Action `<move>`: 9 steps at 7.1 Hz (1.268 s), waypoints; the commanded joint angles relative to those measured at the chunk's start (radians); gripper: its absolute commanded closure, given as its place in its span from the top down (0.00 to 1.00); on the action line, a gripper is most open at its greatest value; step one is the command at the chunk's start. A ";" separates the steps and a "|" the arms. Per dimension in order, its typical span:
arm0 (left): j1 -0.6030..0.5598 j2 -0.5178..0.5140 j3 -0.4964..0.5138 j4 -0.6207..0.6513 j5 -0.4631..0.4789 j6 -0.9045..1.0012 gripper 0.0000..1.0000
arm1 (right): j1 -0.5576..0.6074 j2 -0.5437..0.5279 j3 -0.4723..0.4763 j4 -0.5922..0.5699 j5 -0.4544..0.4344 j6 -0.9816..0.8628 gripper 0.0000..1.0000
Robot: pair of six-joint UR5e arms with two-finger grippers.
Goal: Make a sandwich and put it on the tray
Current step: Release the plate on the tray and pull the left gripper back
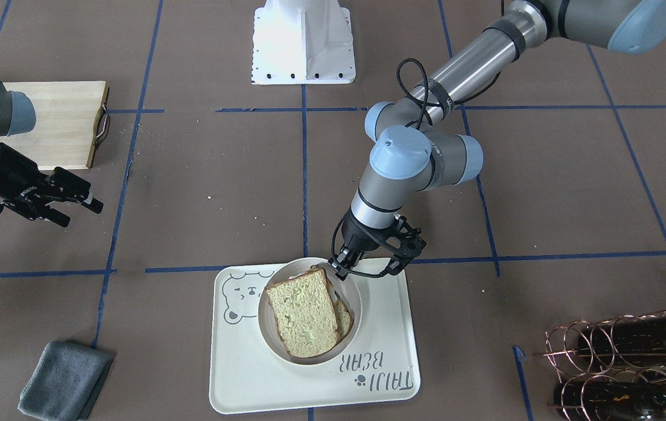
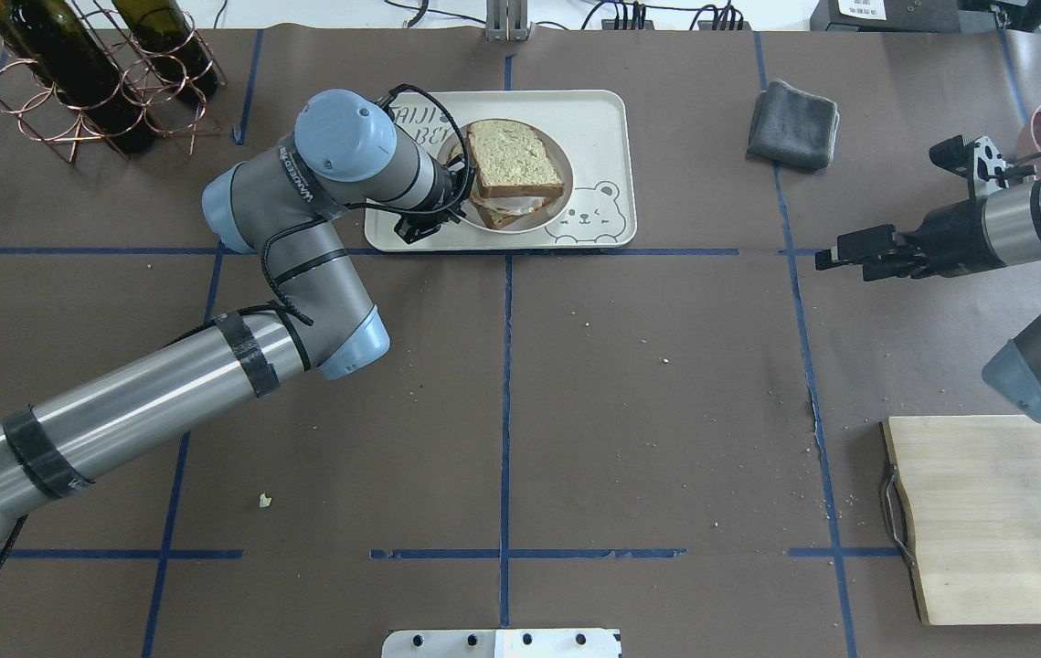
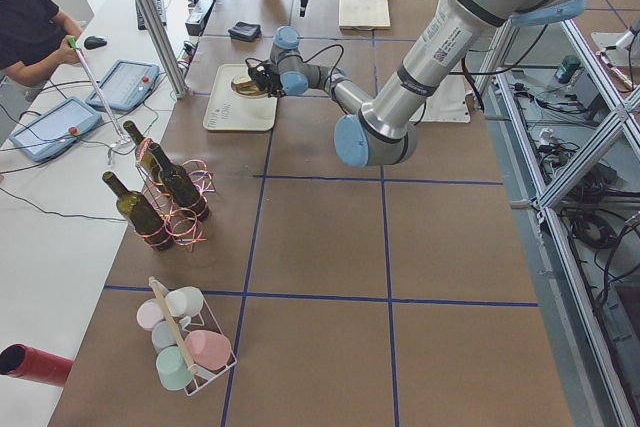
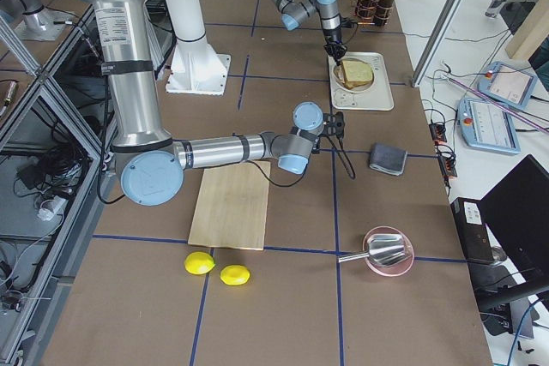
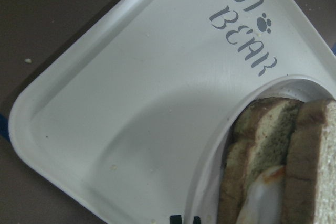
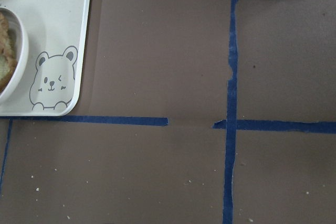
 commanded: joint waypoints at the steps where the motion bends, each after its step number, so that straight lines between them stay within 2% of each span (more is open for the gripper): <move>1: 0.000 -0.011 0.038 -0.031 -0.002 0.037 0.52 | -0.001 -0.003 0.002 0.002 -0.002 0.001 1.00; 2: -0.002 -0.010 0.033 -0.031 0.000 0.116 1.00 | 0.001 -0.002 0.007 0.000 0.001 0.000 1.00; 3: -0.023 0.022 -0.026 -0.031 -0.002 0.133 0.94 | 0.004 -0.003 0.005 -0.010 0.004 0.001 1.00; 4: -0.023 0.168 -0.206 -0.028 -0.002 0.207 0.93 | 0.016 -0.009 0.007 -0.044 0.001 -0.002 1.00; 5: -0.026 0.311 -0.364 -0.022 -0.012 0.344 0.90 | 0.022 -0.011 0.005 -0.137 -0.002 -0.061 1.00; 6: -0.043 0.408 -0.472 -0.013 -0.081 0.490 0.90 | 0.060 -0.012 0.008 -0.246 -0.001 -0.224 1.00; 7: -0.093 0.526 -0.567 -0.007 -0.130 0.651 0.96 | 0.123 -0.020 0.008 -0.336 0.016 -0.367 1.00; 8: -0.151 0.691 -0.680 -0.004 -0.165 0.845 0.99 | 0.211 -0.025 0.014 -0.456 0.058 -0.548 1.00; 9: -0.254 0.840 -0.747 -0.005 -0.202 1.064 0.99 | 0.311 -0.044 0.065 -0.616 0.112 -0.738 1.00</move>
